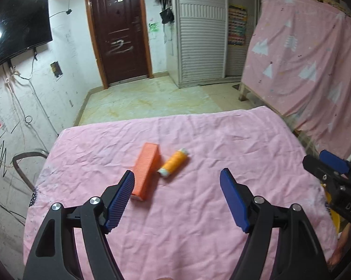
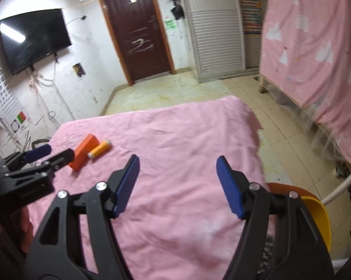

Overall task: Collect trash
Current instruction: 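Move both open tools back toward the orange box and thread spool, then grasp the orange box with the left tool while the right tool grasps the yellow thread spool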

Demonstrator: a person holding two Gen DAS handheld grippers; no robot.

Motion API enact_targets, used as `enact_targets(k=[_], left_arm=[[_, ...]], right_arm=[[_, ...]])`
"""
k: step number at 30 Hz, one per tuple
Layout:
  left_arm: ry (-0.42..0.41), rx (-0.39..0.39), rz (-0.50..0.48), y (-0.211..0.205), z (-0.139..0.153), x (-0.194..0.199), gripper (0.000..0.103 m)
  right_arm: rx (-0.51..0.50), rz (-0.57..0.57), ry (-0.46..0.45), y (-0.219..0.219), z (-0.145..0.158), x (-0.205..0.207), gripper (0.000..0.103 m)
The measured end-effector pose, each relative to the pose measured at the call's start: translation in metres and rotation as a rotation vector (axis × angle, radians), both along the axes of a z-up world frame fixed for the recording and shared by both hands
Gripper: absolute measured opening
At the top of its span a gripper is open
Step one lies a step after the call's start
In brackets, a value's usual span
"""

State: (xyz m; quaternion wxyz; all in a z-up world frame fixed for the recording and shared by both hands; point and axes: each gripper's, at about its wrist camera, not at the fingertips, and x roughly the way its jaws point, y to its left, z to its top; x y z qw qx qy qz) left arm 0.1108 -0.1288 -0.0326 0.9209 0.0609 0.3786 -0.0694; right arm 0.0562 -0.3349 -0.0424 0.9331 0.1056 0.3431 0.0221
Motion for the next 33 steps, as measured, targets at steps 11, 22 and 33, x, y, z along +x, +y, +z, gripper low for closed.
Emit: enact_targets(k=[11, 22, 33], left_arm=[[0.059, 0.035, 0.062, 0.049, -0.026, 0.03, 0.068], [0.17, -0.05, 0.03, 0.071, -0.055, 0.063, 0.07], [0.144, -0.002, 0.05, 0.062, -0.072, 0.075, 0.054]], right_arm=[[-0.043, 0.097, 0.038, 0.052, -0.004, 0.044, 0.066], [-0.059, 0.174, 0.088, 0.084, -0.025, 0.092, 0.066], [-0.064, 0.215, 0.121, 0.095, -0.039, 0.117, 0.065]])
